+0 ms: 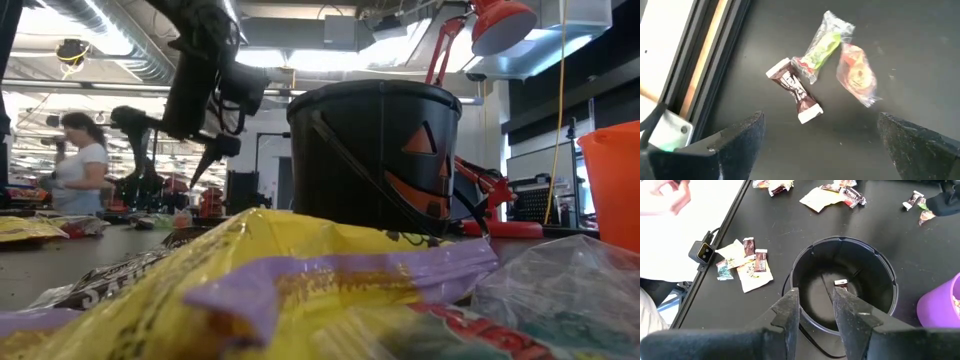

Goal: Sort candy
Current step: Put the brown chocolate into the black bucket

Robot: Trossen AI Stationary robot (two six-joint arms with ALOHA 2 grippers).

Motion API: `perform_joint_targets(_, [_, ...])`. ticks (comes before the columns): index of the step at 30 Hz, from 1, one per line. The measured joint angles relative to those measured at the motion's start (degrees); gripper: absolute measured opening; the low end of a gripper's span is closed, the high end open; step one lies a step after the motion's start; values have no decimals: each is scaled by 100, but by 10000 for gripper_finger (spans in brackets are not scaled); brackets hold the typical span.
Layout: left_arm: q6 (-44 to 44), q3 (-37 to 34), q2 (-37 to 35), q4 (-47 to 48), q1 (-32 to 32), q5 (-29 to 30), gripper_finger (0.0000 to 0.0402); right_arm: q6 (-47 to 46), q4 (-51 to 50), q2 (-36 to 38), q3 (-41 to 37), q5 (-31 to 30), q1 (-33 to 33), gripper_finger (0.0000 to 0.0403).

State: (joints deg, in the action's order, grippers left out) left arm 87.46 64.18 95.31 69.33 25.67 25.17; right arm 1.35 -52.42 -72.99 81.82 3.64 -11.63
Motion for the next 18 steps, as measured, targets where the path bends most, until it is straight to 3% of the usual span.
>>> perform_joint_targets(18, [-676,-1276,2,-1504,1163,-1338,375,-1,0,0,0,0,0,117])
